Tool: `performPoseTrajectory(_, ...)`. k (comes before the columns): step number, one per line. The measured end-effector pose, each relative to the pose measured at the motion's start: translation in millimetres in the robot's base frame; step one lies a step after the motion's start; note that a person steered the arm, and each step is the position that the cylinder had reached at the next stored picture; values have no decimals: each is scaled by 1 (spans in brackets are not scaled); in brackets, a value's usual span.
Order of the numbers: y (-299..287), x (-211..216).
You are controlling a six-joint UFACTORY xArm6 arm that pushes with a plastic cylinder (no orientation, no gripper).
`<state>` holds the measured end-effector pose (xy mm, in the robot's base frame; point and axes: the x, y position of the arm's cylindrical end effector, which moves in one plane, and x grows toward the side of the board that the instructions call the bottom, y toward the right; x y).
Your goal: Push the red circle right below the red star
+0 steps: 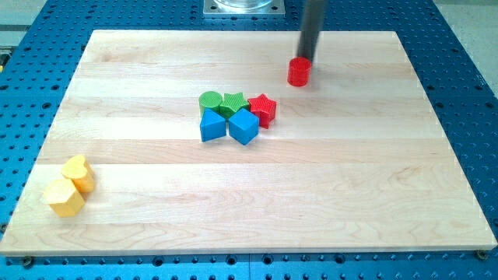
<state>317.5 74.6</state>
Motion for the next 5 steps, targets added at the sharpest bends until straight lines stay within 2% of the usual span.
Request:
performPoseTrajectory(1, 16, 55)
performPoseTrajectory(2, 89, 87)
performPoseTrajectory(5, 12, 60)
